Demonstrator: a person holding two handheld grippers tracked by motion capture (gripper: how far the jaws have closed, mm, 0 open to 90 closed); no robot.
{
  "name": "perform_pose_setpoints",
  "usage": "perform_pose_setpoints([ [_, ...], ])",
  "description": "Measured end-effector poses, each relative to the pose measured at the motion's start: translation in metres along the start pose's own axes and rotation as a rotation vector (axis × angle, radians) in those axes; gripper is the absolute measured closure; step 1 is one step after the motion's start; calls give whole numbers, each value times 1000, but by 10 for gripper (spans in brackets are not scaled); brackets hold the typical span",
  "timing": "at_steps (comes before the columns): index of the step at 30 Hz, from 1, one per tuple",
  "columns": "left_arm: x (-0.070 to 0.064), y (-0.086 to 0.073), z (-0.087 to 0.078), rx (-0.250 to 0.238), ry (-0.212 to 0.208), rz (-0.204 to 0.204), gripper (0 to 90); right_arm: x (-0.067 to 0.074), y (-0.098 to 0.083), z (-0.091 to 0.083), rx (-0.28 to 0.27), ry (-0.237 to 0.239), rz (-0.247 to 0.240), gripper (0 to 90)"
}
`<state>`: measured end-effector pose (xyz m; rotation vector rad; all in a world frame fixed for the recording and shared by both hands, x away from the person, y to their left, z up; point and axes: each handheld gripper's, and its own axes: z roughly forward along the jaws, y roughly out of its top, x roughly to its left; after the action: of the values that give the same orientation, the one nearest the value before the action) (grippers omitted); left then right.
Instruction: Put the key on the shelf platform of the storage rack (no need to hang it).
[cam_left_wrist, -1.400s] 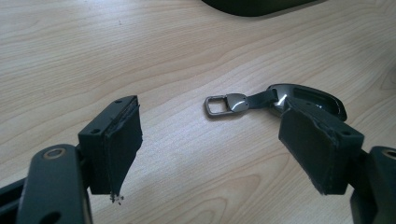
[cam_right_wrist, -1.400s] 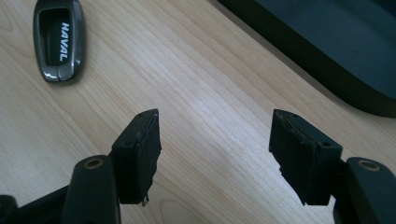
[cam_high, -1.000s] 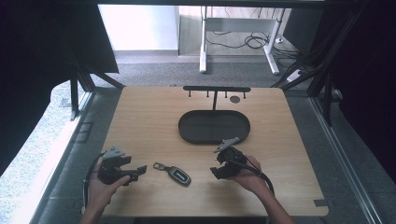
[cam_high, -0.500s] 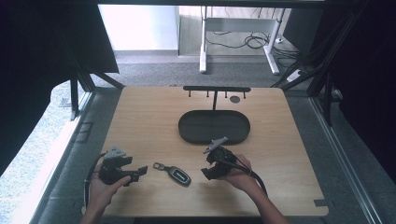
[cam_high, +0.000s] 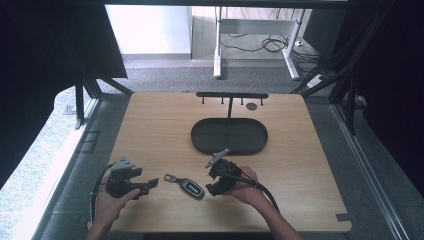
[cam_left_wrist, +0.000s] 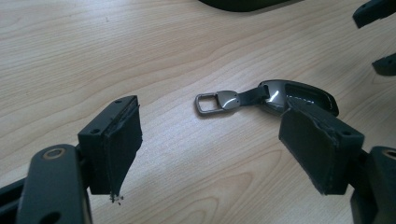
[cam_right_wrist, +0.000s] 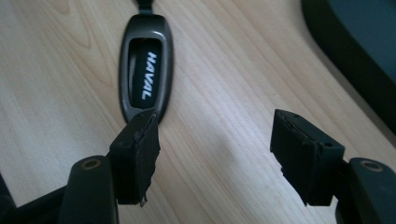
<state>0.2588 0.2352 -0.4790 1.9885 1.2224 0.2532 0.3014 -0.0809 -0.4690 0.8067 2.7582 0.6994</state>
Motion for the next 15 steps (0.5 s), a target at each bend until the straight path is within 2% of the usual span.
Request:
perform_pose_setpoints([
  [3, 0, 0, 0, -1, 0, 0, 215, 4, 3, 4, 11, 14, -19, 327],
  [15, 0, 0, 0, 0, -3, 0, 214, 17, 18, 17, 23, 49, -39, 329],
])
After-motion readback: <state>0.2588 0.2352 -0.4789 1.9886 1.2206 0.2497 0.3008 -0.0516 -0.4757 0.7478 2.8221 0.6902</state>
